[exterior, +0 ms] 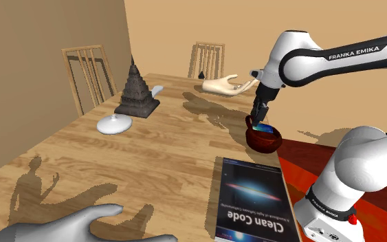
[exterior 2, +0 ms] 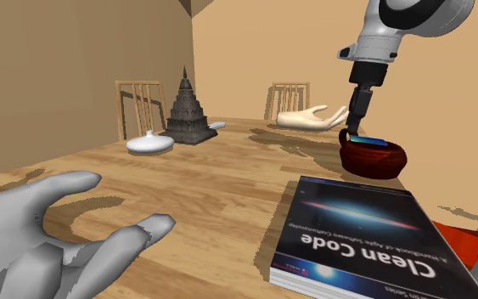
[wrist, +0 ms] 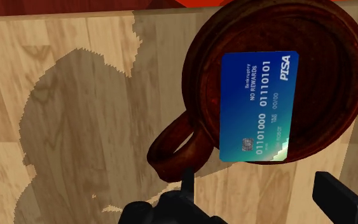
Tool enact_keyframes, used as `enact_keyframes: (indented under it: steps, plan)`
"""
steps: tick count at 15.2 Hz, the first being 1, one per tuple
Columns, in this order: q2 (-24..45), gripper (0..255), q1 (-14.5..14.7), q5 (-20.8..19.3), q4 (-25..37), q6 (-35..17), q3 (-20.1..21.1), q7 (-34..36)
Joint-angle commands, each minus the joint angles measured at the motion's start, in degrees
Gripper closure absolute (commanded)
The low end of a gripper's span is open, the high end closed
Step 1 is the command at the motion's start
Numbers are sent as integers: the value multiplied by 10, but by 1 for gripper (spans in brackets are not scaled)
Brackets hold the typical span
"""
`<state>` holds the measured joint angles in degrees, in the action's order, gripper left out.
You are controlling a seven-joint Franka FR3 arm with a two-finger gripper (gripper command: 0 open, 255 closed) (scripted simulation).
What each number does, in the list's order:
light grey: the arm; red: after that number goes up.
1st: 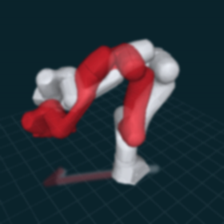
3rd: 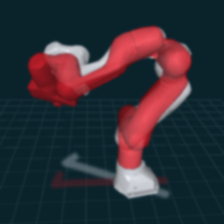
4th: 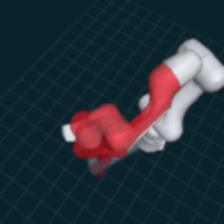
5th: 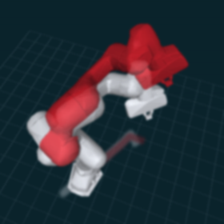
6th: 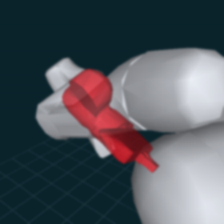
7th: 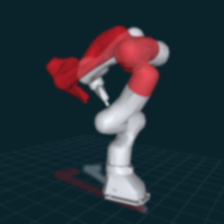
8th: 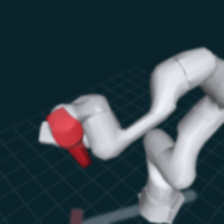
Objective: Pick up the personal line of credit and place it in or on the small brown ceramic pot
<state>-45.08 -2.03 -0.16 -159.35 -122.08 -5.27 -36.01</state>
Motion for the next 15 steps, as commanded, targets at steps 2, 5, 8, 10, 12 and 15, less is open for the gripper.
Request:
enact_keyframes:
  steps: [2, 5, 8, 10, 12, 15]
  plan:
    - [0, 0, 0, 0, 0, 0, 0, 0]
    - [-19, 0, -1, -1, 28, 47, 1, 1]
    - [-31, 0, -2, -1, 56, 87, 1, 1]
    - [-31, 0, -2, -1, 56, 87, 1, 1]
    - [-31, 0, -2, -1, 56, 87, 1, 1]
    - [-31, 0, -2, -1, 56, 86, 1, 1]
